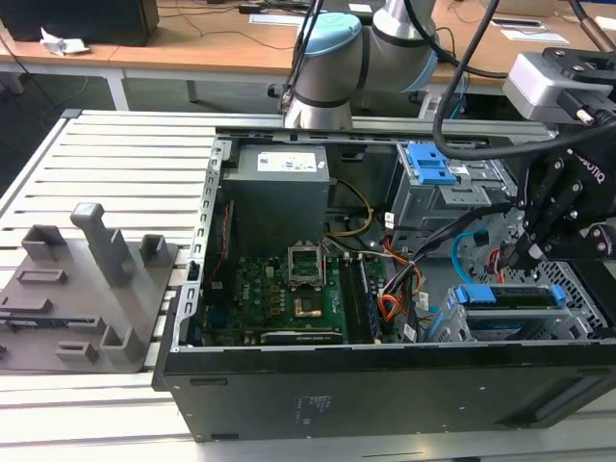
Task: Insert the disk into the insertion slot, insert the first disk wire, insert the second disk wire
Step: 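Insert the disk into the insertion slot, then insert the first disk wire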
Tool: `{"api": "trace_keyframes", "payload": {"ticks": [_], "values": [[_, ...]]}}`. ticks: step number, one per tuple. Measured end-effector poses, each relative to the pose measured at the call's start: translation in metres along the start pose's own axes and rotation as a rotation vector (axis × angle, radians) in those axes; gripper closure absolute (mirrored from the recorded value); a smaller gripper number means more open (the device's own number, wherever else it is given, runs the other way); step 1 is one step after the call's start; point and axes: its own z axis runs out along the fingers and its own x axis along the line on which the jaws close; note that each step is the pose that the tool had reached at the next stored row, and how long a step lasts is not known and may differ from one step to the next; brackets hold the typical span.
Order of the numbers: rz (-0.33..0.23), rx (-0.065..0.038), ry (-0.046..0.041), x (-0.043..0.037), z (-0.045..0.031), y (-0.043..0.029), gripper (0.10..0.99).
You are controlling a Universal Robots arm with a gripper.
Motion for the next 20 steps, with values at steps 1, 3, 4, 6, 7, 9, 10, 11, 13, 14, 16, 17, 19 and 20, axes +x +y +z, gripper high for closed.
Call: {"api": "trace_keyframes", "payload": {"ticks": [1, 3, 4, 6, 7, 9, 10, 11, 13, 14, 16, 17, 19, 20], "values": [[0.000, -0.001, 0.0000, 0.0000, 0.0047, -0.0003, 0.980], [0.000, -0.002, 0.0000, -0.0001, 0.0108, -0.0006, 0.980], [0.000, -0.002, 0.0001, -0.0001, 0.0137, -0.0007, 0.980], [0.000, -0.002, 0.0002, -0.0001, 0.0176, -0.0009, 0.980], [0.000, -0.003, 0.0001, -0.0001, 0.0195, -0.0010, 0.980], [0.000, -0.003, 0.0002, -0.0001, 0.0223, -0.0011, 0.980], [0.000, -0.003, 0.0003, -0.0001, 0.0223, -0.0011, 0.980], [0.000, -0.003, 0.0003, -0.0001, 0.0224, -0.0011, 0.980], [0.000, -0.003, 0.0001, -0.0001, 0.0225, -0.0011, 0.980], [0.000, -0.003, 0.0002, -0.0001, 0.0225, -0.0011, 0.980], [0.000, -0.003, 0.0001, -0.0001, 0.0225, -0.0011, 0.980], [0.000, -0.003, 0.0001, -0.0001, 0.0225, -0.0011, 0.980], [0.000, -0.003, 0.0001, -0.0001, 0.0226, -0.0011, 0.980], [0.000, -0.003, 0.0001, -0.0001, 0.0226, -0.0011, 0.980]]}}
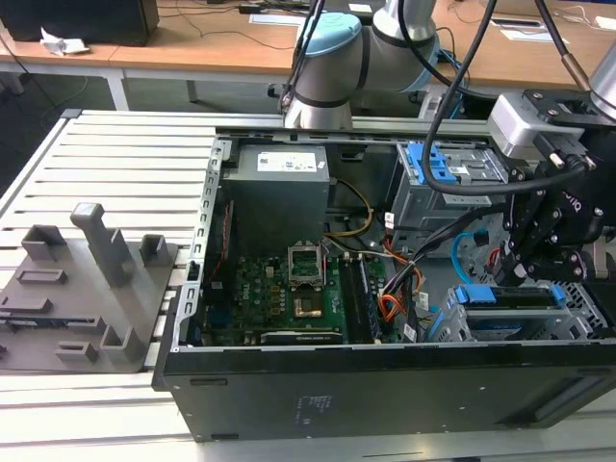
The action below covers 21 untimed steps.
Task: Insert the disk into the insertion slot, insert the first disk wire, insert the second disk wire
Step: 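Insert the first disk wire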
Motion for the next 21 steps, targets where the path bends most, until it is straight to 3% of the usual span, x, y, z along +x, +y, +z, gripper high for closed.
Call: {"api": "trace_keyframes", "payload": {"ticks": [2, 3, 4, 5, 7, 9, 11, 12, 14, 17, 21], "values": [[0.000, 0.000, 0.0000, 0.0000, 0.0000, 0.0000, 0.973], [0.000, 0.000, 0.0000, 0.0000, 0.0000, 0.0000, 0.851], [0.000, 0.000, 0.0000, 0.0000, 0.0000, 0.0000, 0.851], [0.000, 0.000, 0.0000, 0.0000, 0.0001, 0.0000, 0.725], [0.000, 0.000, -0.0003, 0.0000, 0.0002, -0.0009, 0.725], [0.000, -0.003, 0.0000, -0.0004, -0.0003, -0.0092, 0.725], [0.000, -0.009, 0.0004, -0.0013, -0.0011, -0.0255, 0.725], [0.000, -0.010, 0.0005, -0.0015, -0.0015, -0.0278, 0.725], [0.000, -0.010, 0.0013, -0.0014, -0.0134, -0.0273, 0.725], [0.000, -0.010, 0.0015, -0.0015, -0.0153, -0.0272, 0.725], [0.000, -0.010, 0.0016, -0.0325, -0.0153, -0.0261, 0.725]]}}
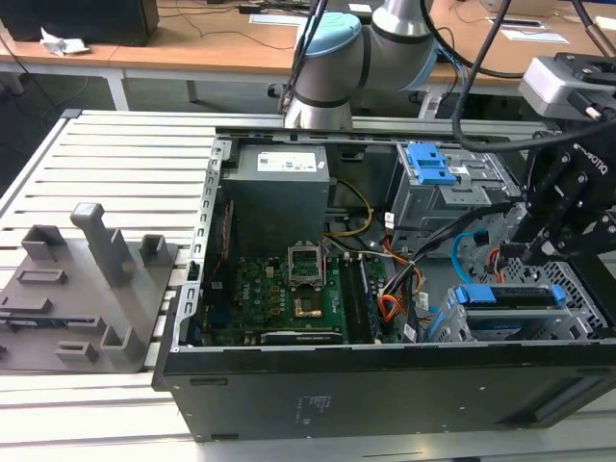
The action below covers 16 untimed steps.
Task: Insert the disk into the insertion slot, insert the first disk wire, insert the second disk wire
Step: 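Insert the first disk wire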
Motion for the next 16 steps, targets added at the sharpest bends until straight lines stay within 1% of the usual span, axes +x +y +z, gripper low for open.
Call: {"api": "trace_keyframes", "payload": {"ticks": [1, 4, 11, 12, 13, 14, 15, 16], "values": [[0.000, 0.000, -0.0001, -0.0043, 0.0000, 0.0002, 0.725], [0.000, 0.000, -0.0002, -0.0055, 0.0021, 0.0001, 0.725], [0.000, 0.000, 0.0001, -0.0059, 0.0170, -0.0008, 0.725], [0.000, 0.000, -0.0001, -0.0077, 0.0172, -0.0007, 0.725], [0.000, 0.000, 0.0001, -0.0082, 0.0150, -0.0006, 0.725], [0.000, 0.000, -0.0001, -0.0082, 0.0102, -0.0003, 0.725], [0.000, 0.000, -0.0001, -0.0083, 0.0080, -0.0002, 0.725], [0.000, 0.000, -0.0004, -0.0088, 0.0081, 0.0000, 0.725]]}}
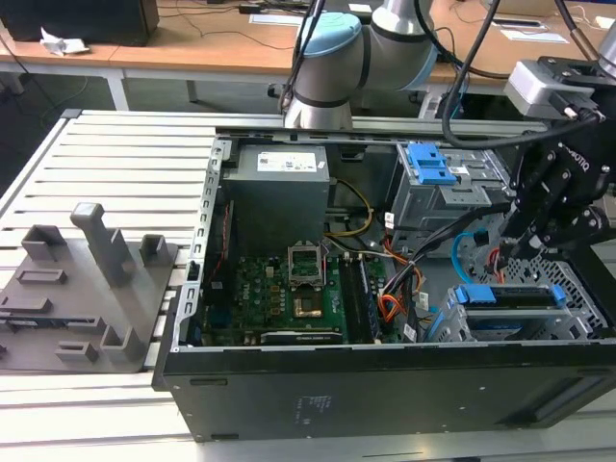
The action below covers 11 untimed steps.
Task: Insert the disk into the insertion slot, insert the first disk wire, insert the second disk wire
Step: 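Insert the first disk wire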
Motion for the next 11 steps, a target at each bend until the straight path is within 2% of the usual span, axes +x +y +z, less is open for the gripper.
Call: {"api": "trace_keyframes", "payload": {"ticks": [5, 8, 10, 11], "values": [[0.069, 0.000, -0.0033, -0.0027, 0.0030, 0.0002, 0.725], [0.079, -0.001, -0.0032, -0.0057, 0.0083, 0.0001, 0.725], [0.079, 0.000, 0.0027, -0.0059, 0.0099, -0.0001, 0.725], [0.080, 0.001, 0.0142, -0.0060, 0.0100, -0.0001, 0.725]]}}
